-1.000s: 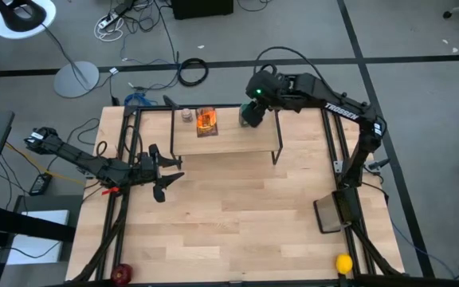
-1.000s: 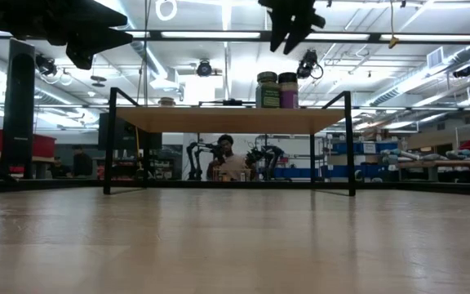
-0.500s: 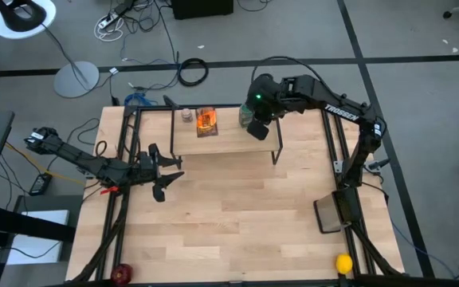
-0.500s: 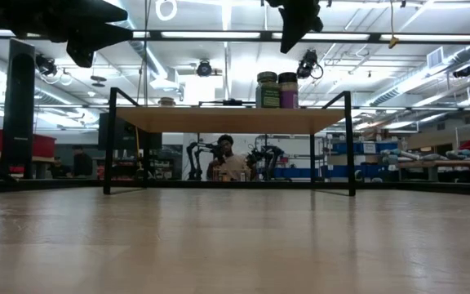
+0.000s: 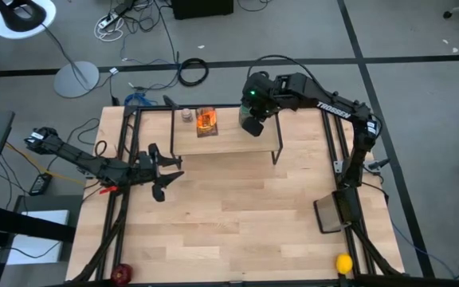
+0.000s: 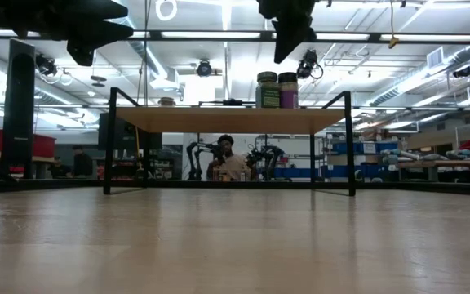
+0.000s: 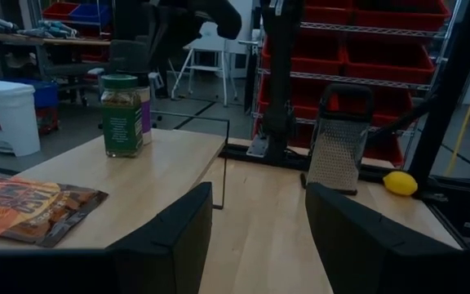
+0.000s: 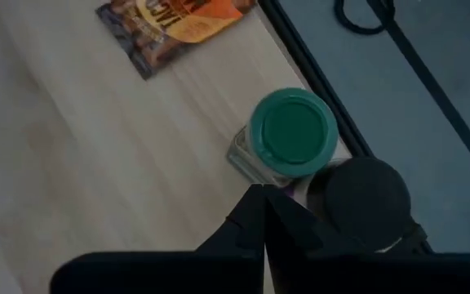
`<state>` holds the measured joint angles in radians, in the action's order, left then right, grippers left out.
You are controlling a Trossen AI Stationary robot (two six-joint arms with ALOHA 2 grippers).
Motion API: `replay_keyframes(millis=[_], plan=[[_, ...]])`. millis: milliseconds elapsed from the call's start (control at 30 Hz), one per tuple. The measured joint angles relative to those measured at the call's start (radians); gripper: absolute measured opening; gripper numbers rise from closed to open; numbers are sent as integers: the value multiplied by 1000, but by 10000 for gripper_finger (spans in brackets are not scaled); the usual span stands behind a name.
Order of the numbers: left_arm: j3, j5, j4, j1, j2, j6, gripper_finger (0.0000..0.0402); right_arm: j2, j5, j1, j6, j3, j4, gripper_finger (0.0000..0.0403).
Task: Shelf spices
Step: Adjust the seasoning bottles on the shelf
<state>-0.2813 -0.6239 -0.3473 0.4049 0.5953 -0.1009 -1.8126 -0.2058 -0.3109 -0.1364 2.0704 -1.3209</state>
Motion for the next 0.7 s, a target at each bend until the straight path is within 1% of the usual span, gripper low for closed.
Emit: replay_keyframes(millis=[367,500,700], plan=[[0,0,2,0,0,12,202,-4,-3,-37,2,0,33,1],[0,0,2,0,0,12,202,-4,-2,-39,10,0,75,0],[0,0,2,0,0,11,202,-17,-7,-45,16,1,80,0]])
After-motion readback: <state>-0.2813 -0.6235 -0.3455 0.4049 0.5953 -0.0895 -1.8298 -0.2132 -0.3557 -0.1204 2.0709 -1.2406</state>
